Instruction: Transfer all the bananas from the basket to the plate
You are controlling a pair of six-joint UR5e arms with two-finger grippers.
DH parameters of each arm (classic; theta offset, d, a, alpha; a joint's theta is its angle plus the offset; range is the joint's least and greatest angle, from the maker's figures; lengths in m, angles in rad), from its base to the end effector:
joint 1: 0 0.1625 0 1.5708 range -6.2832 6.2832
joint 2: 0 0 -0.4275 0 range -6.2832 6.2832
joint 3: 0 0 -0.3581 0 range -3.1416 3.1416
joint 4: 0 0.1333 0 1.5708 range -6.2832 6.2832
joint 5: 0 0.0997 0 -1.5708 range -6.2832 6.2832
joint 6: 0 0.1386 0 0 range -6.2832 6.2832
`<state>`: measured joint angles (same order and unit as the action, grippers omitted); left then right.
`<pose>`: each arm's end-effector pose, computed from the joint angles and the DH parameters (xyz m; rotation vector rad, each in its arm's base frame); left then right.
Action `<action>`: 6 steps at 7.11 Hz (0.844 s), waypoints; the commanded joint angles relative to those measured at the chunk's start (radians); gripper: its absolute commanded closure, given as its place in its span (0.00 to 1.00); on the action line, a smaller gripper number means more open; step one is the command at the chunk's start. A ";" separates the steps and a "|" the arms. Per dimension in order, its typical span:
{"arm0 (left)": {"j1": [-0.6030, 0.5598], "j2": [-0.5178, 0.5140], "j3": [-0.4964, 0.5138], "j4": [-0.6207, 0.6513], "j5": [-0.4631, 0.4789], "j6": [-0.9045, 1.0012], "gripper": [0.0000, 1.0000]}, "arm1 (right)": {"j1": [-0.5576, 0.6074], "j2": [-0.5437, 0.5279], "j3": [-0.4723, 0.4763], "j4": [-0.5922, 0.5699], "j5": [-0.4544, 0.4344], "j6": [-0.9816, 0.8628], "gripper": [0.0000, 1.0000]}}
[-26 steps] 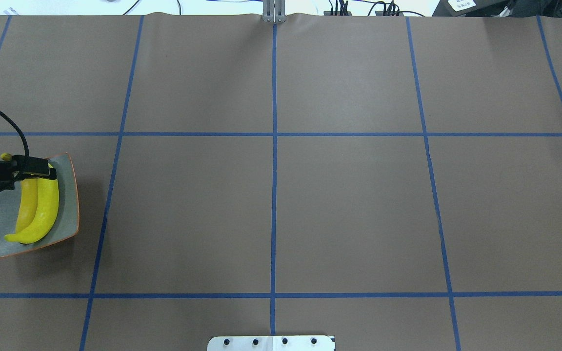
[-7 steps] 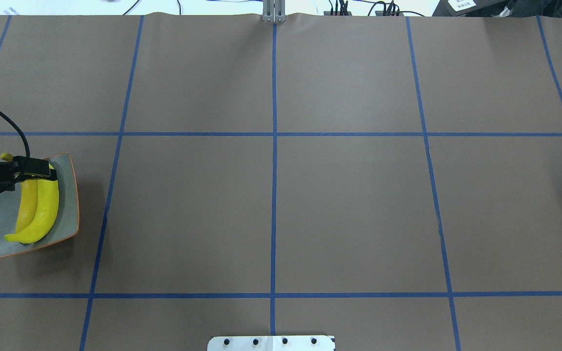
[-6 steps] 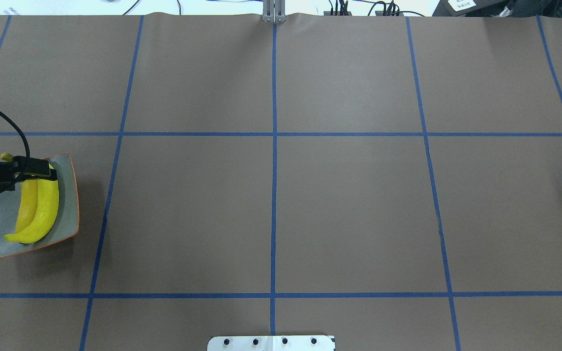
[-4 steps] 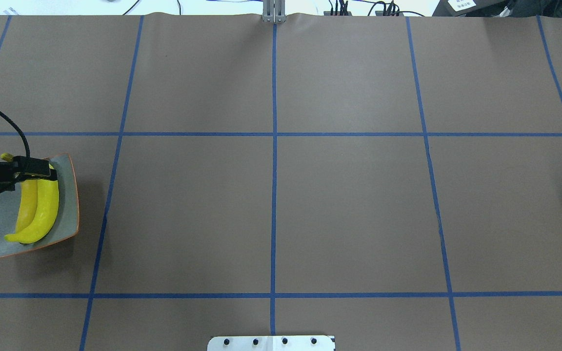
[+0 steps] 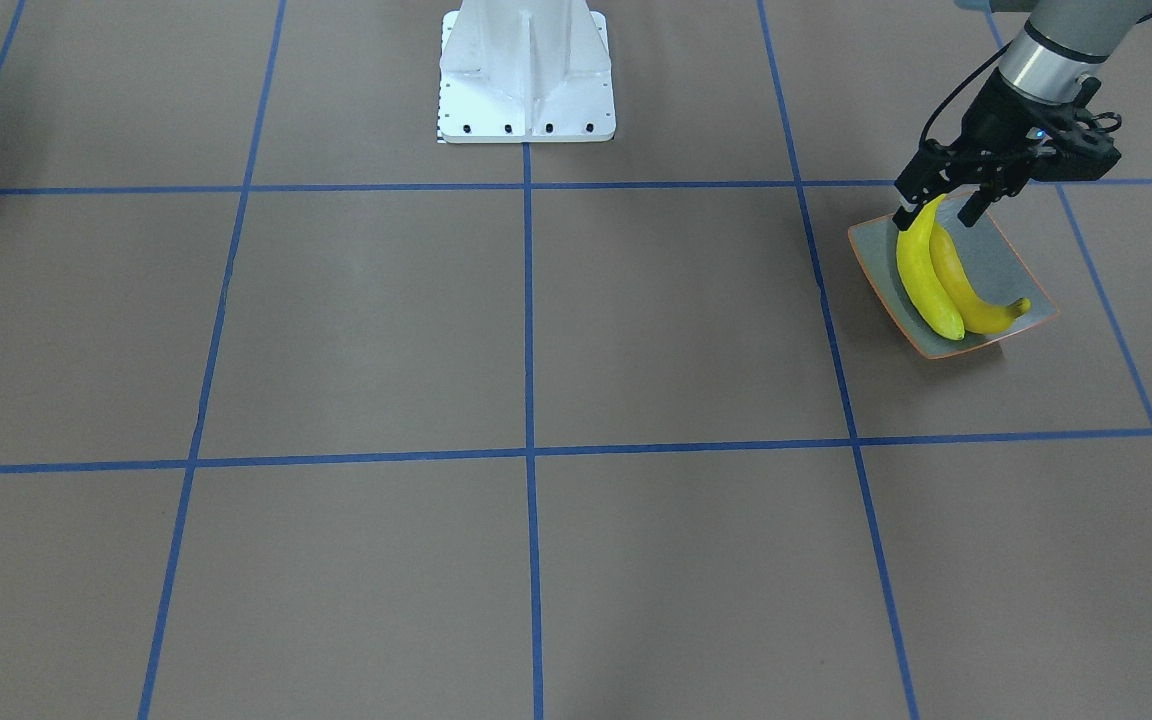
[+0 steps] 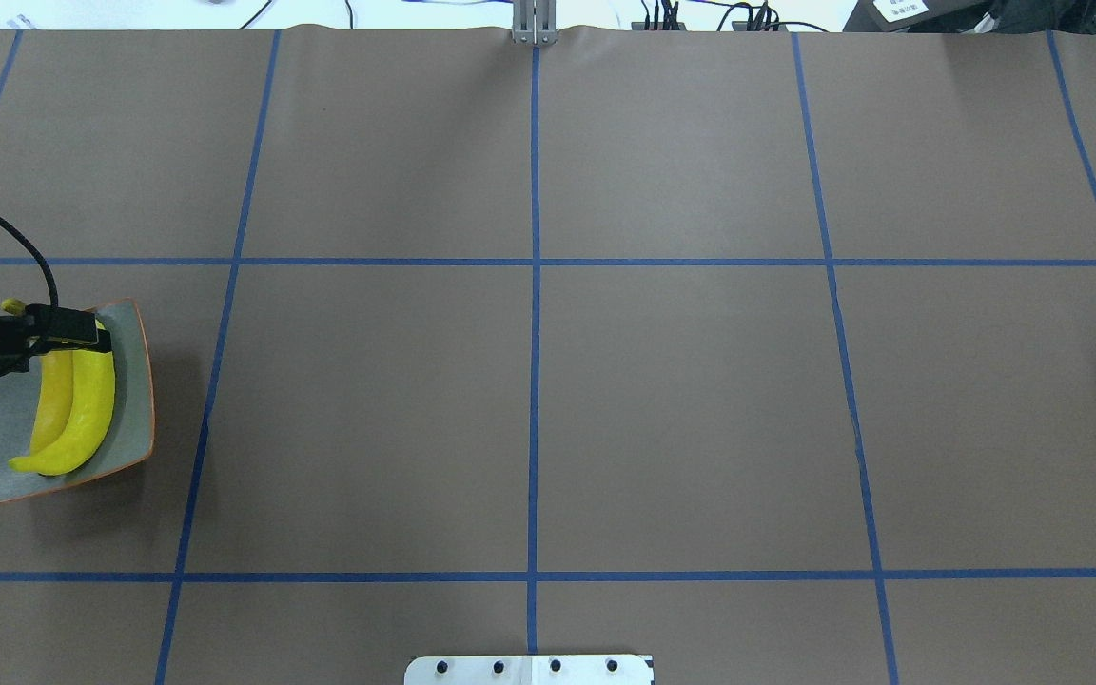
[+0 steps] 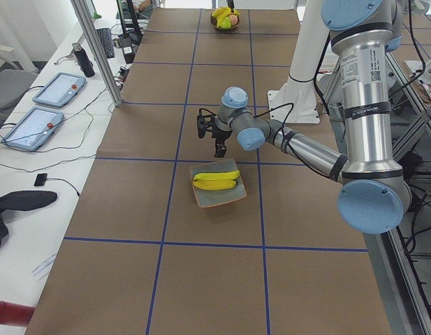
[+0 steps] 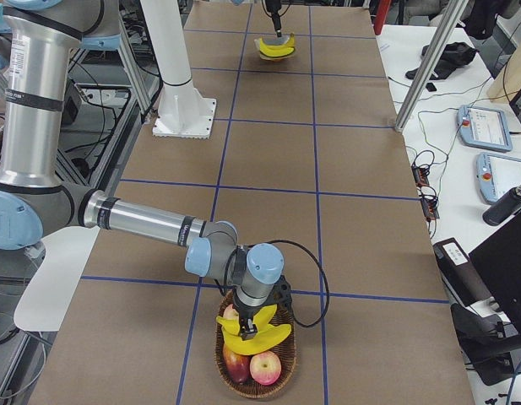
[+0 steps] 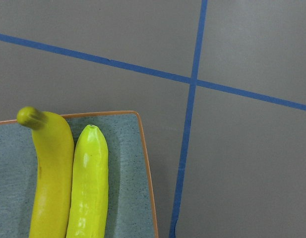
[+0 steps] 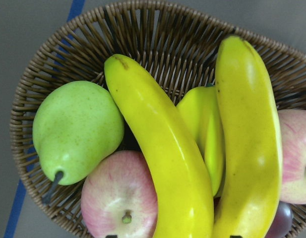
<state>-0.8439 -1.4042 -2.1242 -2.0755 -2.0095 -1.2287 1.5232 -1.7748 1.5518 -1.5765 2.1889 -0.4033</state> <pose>0.2242 -0.3641 0.4503 0.1510 0.9571 -0.2666 0.0370 -0.3363 0.7929 -0.1096 -0.6484 -0.3640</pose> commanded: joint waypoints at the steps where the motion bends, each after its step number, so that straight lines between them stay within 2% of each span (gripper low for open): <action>1: -0.001 0.001 -0.003 0.000 0.000 0.000 0.00 | 0.000 -0.003 -0.038 0.001 0.032 0.003 0.19; 4: -0.001 0.007 -0.005 0.000 -0.002 0.000 0.00 | 0.000 0.000 -0.038 0.003 0.034 0.004 0.22; 5: -0.001 0.007 -0.005 0.000 0.000 0.000 0.00 | 0.000 -0.002 -0.039 0.003 0.032 0.003 0.32; 6: -0.001 0.007 -0.005 0.000 -0.002 0.000 0.00 | 0.000 -0.005 -0.041 0.003 0.032 -0.006 0.51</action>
<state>-0.8452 -1.3979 -2.1291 -2.0755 -2.0102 -1.2287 1.5232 -1.7768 1.5127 -1.5740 2.2217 -0.4019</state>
